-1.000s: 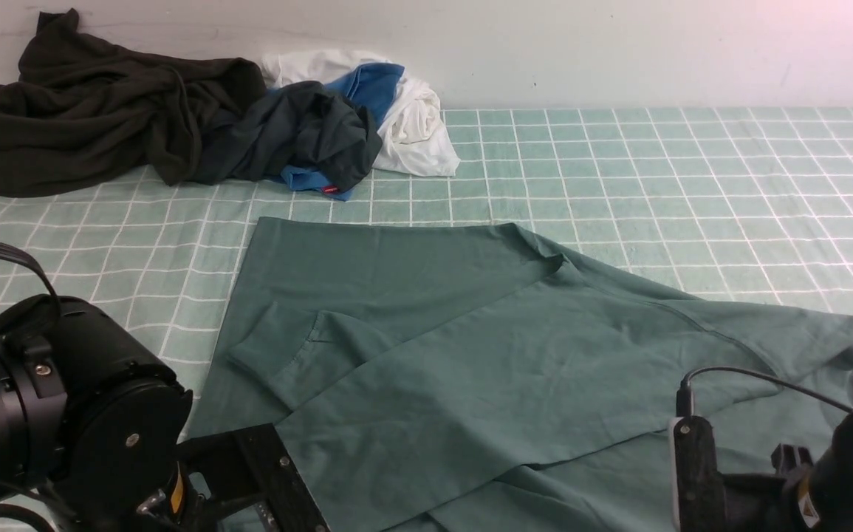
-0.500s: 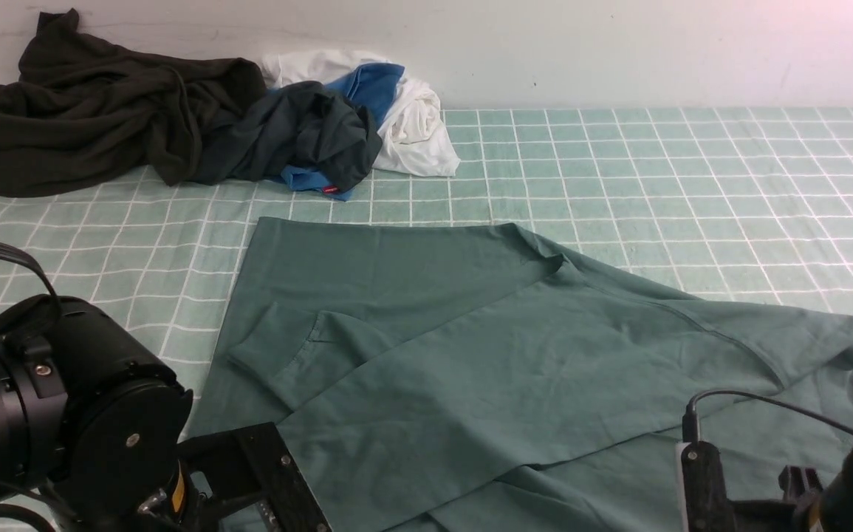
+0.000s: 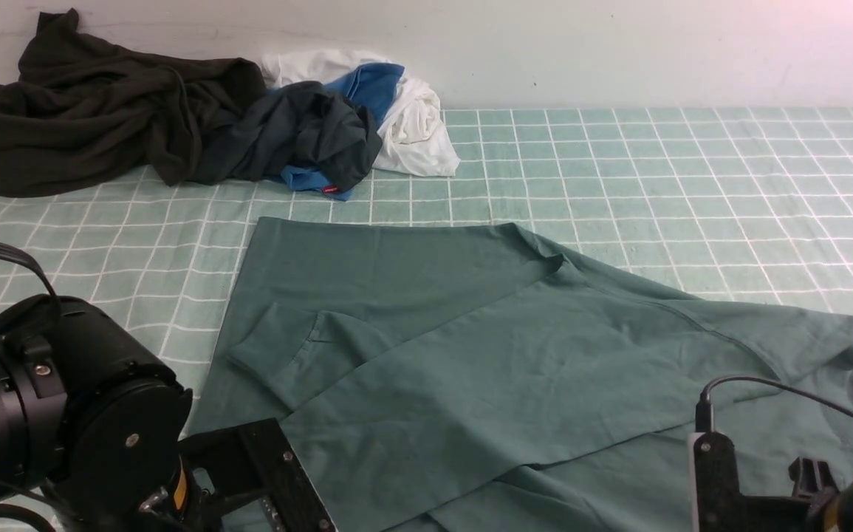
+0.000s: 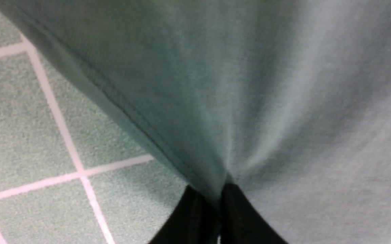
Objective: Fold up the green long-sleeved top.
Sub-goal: Use both arms simultaneously to clamp the lower edge of the clothing fabric, then use both arms to drag the lower edge of the fabric forward and fold it over the upper edge, then use the right arm to clamp the right edge of the fabric
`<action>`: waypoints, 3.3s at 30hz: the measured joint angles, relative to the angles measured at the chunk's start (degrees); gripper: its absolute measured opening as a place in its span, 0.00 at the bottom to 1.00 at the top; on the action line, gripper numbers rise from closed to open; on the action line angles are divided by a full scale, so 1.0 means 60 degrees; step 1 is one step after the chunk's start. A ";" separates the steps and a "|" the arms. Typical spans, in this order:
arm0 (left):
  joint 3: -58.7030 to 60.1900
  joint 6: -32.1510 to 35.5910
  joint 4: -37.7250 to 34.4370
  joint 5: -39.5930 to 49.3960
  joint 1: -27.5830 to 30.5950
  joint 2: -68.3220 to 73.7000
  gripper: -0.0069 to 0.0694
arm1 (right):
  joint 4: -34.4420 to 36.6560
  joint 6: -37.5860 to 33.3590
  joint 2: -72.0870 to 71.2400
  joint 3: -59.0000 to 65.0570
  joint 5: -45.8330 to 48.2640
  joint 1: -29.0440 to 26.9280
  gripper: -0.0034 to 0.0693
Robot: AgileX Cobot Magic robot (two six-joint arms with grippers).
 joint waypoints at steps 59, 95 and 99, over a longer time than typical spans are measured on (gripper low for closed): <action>-1.1059 -0.1885 0.1814 -0.1459 0.4041 0.7891 0.64 | 0.2997 0.3046 0.6974 -1.1101 0.1076 -0.2050 0.45; -0.6615 -0.1613 0.0738 -0.1508 0.3196 0.6495 0.09 | 0.1838 0.5149 0.3854 -0.7308 0.2242 -0.6877 0.36; -0.6625 -0.1613 0.0738 -0.1499 0.3196 0.6495 0.09 | 0.1816 0.5258 0.4291 -0.7151 0.1631 -0.7362 0.44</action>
